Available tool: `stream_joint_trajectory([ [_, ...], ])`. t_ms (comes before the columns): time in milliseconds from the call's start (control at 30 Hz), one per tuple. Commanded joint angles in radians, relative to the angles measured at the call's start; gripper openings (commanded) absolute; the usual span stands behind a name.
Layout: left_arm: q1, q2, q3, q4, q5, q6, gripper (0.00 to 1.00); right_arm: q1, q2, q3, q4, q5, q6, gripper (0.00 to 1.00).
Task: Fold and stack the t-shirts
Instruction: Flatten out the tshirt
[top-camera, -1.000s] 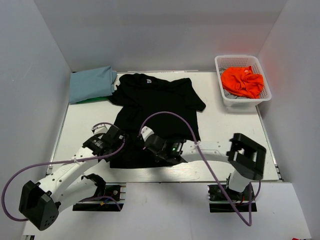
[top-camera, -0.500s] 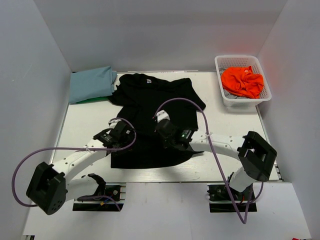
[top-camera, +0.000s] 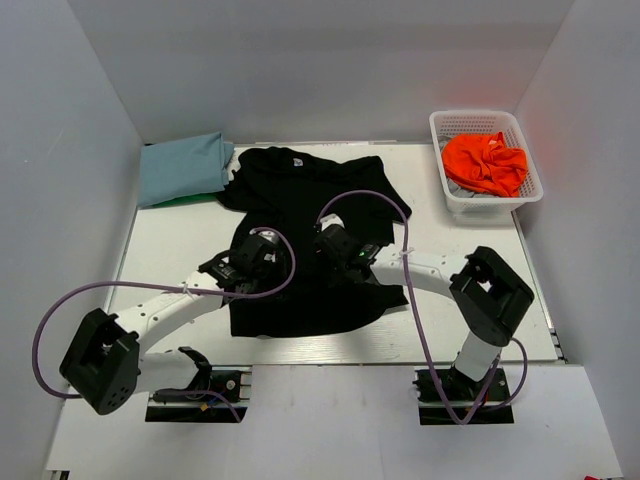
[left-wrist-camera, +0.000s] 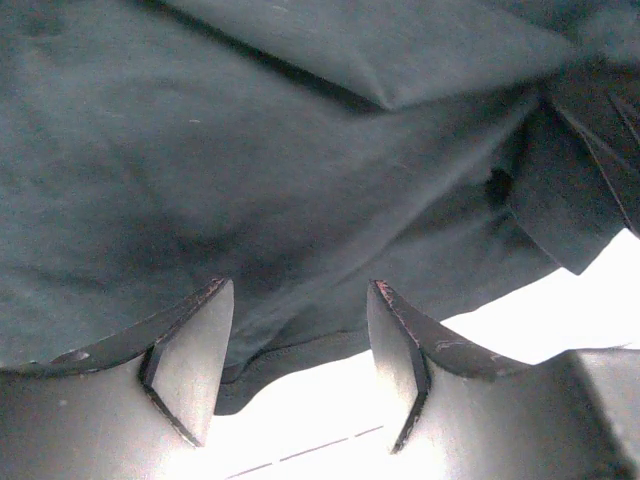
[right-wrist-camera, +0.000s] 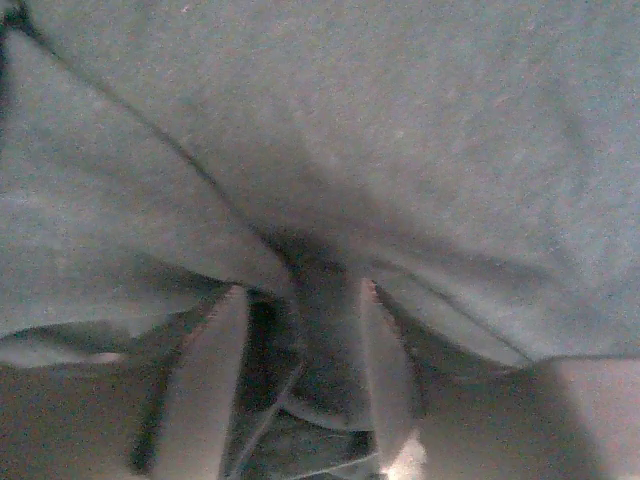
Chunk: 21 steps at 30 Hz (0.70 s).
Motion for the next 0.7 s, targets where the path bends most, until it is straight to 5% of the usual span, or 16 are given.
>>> stream_joint_trajectory([
  [0, -0.024, 0.011, 0.045, 0.013, 0.049, 0.065, 0.66, -0.022, -0.029, 0.042, 0.020, 0.011, -0.019, 0.61],
  [267, -0.101, 0.159, 0.109, -0.016, 0.004, 0.077, 0.66, -0.127, -0.201, -0.114, -0.063, 0.163, 0.096, 0.90],
  [667, -0.146, 0.334, 0.217, -0.051, -0.163, 0.072, 0.49, -0.206, -0.401, -0.278, -0.081, 0.040, 0.122, 0.90],
])
